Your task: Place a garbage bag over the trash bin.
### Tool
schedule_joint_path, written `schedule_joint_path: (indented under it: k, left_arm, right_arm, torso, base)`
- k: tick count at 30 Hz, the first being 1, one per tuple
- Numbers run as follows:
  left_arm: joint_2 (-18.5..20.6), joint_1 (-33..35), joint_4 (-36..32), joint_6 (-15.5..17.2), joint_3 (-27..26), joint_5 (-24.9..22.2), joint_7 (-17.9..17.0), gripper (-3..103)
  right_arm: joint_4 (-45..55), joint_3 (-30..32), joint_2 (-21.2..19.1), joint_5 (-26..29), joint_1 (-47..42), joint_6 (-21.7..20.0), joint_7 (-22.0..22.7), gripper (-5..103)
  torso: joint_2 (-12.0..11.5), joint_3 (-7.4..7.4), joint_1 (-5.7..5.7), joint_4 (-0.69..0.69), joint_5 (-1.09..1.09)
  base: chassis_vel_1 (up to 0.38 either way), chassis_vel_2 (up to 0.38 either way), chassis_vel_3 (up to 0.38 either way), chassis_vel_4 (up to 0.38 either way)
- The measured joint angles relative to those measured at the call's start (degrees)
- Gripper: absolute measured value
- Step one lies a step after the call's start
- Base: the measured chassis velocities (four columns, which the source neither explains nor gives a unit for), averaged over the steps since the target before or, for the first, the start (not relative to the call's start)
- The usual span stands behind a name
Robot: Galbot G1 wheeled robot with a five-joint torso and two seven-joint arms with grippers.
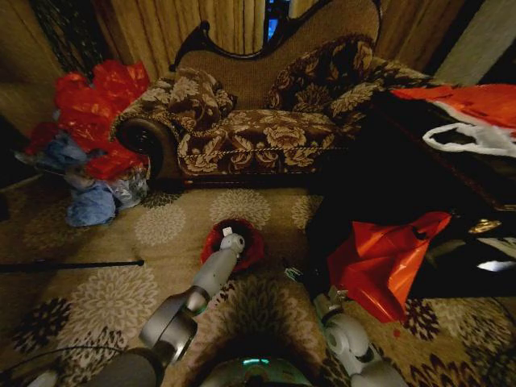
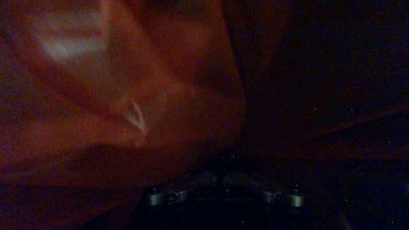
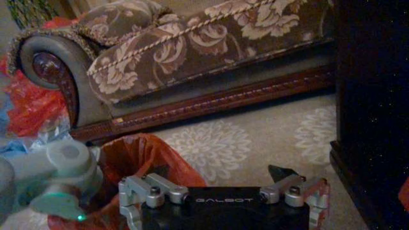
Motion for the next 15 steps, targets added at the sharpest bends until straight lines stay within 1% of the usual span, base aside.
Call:
schedule_joint_path:
  k: [2, 4, 5, 6, 7, 8, 9, 10, 11, 12, 13, 15]
  left_arm:
    - [-0.1, 0.0, 0.4, -0.3, 0.0, 0.0, 0.4, 0]
    - [-0.5, 0.2, 0.4, -2.1, -0.1, 0.0, 2.7, 0]
    - [-0.5, 0.2, 0.4, -2.1, -0.1, 0.0, 2.7, 0]
    - [-0.5, 0.5, -0.2, -2.7, -0.1, 0.0, 3.4, 0]
    - [-0.4, 0.8, -1.0, -3.5, 0.0, 0.0, 4.2, 0]
    - [-0.3, 1.0, -2.1, -4.8, 0.2, 0.7, 5.7, 0]
    - [-0.3, 1.0, -2.1, -4.8, 0.2, 0.7, 5.7, 0]
    - [0.0, 1.2, -2.8, -6.5, 0.7, 1.5, 6.8, 0]
    - [0.7, 1.8, -4.3, -8.3, 1.5, 2.7, 7.7, 0]
    - [1.4, 2.3, -5.8, -8.9, 1.9, 2.9, 7.9, 0]
    - [1.4, 2.3, -5.8, -8.9, 1.9, 2.9, 7.9, 0]
    - [3.8, 3.9, -11.4, -9.3, 2.8, 2.4, 7.7, 0]
  right_arm:
    - [0.1, 0.0, -0.1, 0.0, 0.0, 0.0, 0.0, 100]
    - [0.6, -0.2, -0.1, 0.0, -0.3, 0.0, 0.0, 100]
    - [0.6, -0.2, -0.1, 0.0, -0.3, 0.0, 0.0, 100]
    - [0.6, -0.2, -0.1, 0.0, -0.4, 0.0, 0.0, 100]
    - [0.7, -0.3, -0.1, -0.1, -0.5, 0.0, 0.0, 100]
    - [0.9, -0.3, -0.1, -0.3, -0.6, 0.0, 0.0, 100]
    - [0.9, -0.3, -0.1, -0.3, -0.6, 0.0, 0.0, 100]
    - [1.1, -0.4, -0.1, -0.3, -0.7, 0.0, 0.0, 100]
    - [1.5, -0.4, -0.1, -0.3, -0.8, 0.0, 0.1, 100]
    - [1.7, -0.5, -0.2, -0.3, -0.9, 0.0, 0.1, 100]
    - [1.7, -0.5, -0.2, -0.3, -0.9, 0.0, 0.1, 100]
    - [2.3, -0.4, -0.5, -0.3, -1.1, 0.0, 0.1, 100]
  torso:
    - [0.0, 0.00, 0.00, 0.00, 0.00]
    - [0.0, 0.00, 0.00, -0.02, 0.00]
    - [0.0, 0.00, 0.00, -0.02, 0.00]
    - [0.0, 0.00, 0.00, -0.01, 0.00]
    - [0.0, 0.00, 0.00, -0.01, 0.00]
    - [0.0, 0.00, 0.00, -0.01, 0.00]
    - [0.0, 0.00, 0.00, -0.01, 0.00]
    - [0.0, 0.00, 0.00, -0.02, 0.01]
    - [0.0, 0.00, 0.00, -0.02, 0.00]
    - [0.0, 0.00, 0.01, -0.02, -0.01]
    - [0.0, 0.00, 0.01, -0.02, -0.01]
    - [0.0, 0.00, 0.00, 0.00, 0.00]
  base:
    - [0.000, 0.000, 0.000, 0.000]
    - [0.000, 0.000, 0.000, 0.000]
    - [0.000, 0.000, 0.000, 0.000]
    - [0.000, 0.000, 0.000, 0.000]
    - [0.000, 0.000, 0.000, 0.000]
    - [0.000, 0.000, 0.000, 0.000]
    - [0.000, 0.000, 0.000, 0.000]
    - [0.000, 0.000, 0.000, 0.000]
    - [0.000, 0.000, 0.000, 0.000]
    - [0.000, 0.000, 0.000, 0.000]
    - [0.000, 0.000, 0.000, 0.000]
    - [0.000, 0.000, 0.000, 0.000]
